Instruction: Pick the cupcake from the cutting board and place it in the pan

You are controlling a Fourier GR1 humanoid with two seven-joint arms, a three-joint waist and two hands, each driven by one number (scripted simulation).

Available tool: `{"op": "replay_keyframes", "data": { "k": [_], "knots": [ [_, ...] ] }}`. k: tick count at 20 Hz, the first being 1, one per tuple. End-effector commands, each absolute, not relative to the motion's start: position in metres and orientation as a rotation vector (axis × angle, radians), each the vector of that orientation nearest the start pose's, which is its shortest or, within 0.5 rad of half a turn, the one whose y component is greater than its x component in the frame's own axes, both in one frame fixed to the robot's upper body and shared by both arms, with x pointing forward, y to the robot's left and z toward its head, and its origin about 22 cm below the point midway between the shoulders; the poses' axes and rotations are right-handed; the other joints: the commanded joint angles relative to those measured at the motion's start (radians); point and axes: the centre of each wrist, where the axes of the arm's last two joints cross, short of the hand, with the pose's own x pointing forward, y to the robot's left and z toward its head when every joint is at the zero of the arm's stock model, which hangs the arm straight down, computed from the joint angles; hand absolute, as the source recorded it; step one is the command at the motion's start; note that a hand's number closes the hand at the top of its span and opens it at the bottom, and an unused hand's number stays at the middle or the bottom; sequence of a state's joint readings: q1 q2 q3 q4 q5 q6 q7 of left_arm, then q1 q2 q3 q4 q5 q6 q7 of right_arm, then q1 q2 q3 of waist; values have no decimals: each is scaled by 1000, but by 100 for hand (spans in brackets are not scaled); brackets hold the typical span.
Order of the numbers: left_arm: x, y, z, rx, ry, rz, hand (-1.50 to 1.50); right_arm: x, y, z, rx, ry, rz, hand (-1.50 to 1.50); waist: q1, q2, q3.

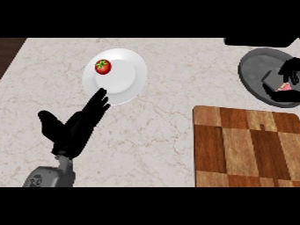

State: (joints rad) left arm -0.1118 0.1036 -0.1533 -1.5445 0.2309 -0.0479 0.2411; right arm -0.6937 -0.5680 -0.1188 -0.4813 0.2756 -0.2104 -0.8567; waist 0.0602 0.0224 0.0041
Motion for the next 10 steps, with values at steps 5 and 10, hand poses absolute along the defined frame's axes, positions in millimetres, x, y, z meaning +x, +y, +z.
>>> {"op": "replay_keyframes", "data": {
  "k": [5,10],
  "knots": [
    [274,192,29,-296,-1403,-159,0,394,-410,67,-833,-1952,575,150,35,20,3],
    [274,191,34,-303,-1416,-191,0,375,-431,49,-930,-1677,744,-150,67,35,2]
  ]
}}
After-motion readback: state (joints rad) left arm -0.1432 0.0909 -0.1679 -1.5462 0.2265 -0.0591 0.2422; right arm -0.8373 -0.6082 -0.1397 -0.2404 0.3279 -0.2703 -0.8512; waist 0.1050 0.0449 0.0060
